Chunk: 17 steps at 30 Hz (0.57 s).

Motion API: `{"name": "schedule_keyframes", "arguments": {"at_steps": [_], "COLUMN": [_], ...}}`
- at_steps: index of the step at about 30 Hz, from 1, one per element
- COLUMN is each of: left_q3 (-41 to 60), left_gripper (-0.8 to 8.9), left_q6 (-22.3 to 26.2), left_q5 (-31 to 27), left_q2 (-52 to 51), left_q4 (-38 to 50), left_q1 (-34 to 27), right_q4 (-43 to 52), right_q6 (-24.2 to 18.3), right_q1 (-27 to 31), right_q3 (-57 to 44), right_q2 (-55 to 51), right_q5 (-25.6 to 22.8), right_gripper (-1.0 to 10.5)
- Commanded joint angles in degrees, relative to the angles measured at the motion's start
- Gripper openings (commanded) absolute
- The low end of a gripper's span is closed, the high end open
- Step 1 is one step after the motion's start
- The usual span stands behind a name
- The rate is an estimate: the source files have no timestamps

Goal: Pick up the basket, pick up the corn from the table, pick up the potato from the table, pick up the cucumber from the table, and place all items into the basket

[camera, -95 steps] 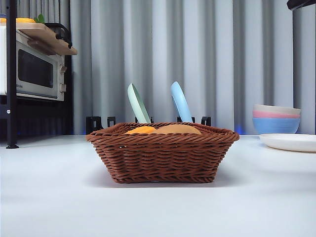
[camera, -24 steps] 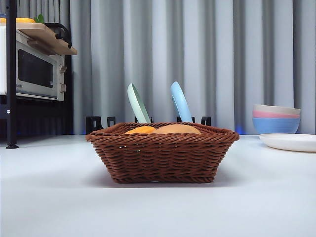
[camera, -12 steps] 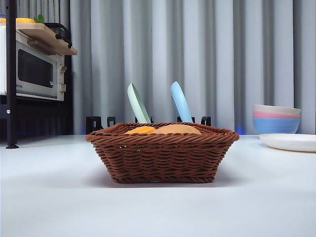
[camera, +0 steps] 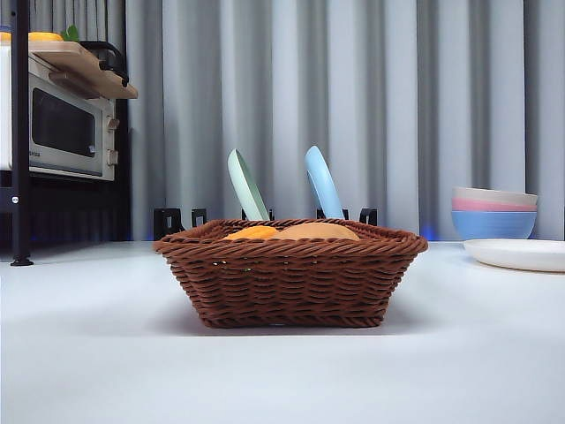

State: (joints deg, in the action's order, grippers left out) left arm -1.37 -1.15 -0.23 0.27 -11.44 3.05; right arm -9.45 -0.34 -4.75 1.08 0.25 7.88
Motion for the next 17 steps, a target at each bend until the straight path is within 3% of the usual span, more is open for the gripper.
{"name": "schedule_keyframes", "arguments": {"at_steps": [1,17], "left_q3": [0.92,0.92], "left_gripper": [-0.03,-0.03], "left_q6": [-0.52,-0.52], "left_q5": [0.28,0.28], "left_q2": [-0.15,-0.15], "left_q4": [0.28,0.31], "left_q1": [-0.15,-0.15], "right_q4": [-0.37,-0.37], "right_q6": [0.98,1.77], "right_q1": [0.13,0.13], "right_q3": [-0.74,-0.72], "right_q2": [-0.2,-0.09], "right_q5": [-0.39,-0.79], "right_gripper": [0.0,0.0]}}
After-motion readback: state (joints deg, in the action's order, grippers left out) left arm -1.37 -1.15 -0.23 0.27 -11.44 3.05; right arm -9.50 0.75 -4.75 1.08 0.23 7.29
